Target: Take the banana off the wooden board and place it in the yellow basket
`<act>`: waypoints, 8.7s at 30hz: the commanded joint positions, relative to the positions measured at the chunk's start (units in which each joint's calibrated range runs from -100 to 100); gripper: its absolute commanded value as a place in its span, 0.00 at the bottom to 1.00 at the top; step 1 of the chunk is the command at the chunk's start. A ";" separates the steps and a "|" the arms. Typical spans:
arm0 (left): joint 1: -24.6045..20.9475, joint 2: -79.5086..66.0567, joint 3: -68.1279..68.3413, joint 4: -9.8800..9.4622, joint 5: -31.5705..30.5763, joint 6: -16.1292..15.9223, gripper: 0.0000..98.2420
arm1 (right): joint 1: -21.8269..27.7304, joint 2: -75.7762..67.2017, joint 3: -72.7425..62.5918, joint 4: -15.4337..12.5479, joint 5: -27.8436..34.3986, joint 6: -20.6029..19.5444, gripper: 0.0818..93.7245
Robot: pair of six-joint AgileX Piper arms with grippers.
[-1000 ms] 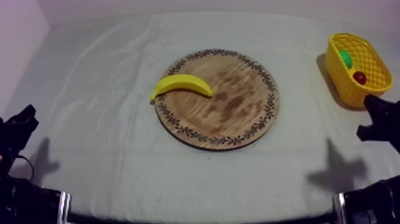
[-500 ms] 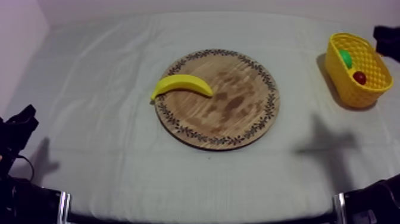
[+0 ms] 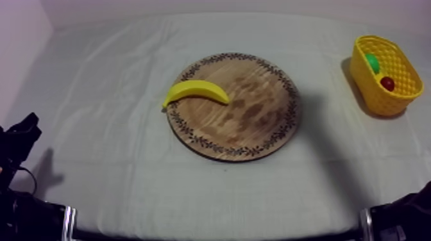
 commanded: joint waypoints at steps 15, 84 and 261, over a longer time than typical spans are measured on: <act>-0.01 0.03 0.04 0.01 -0.02 -0.01 0.00 | -11.15 30.73 -28.66 3.60 13.47 4.20 0.05; -0.01 0.03 0.04 0.01 -0.02 -0.01 0.00 | -17.99 61.28 -22.80 3.99 -0.31 6.96 0.67; -0.01 0.03 0.04 0.01 -0.02 -0.01 0.00 | 15.83 -60.17 83.00 -3.85 -32.22 -8.01 0.00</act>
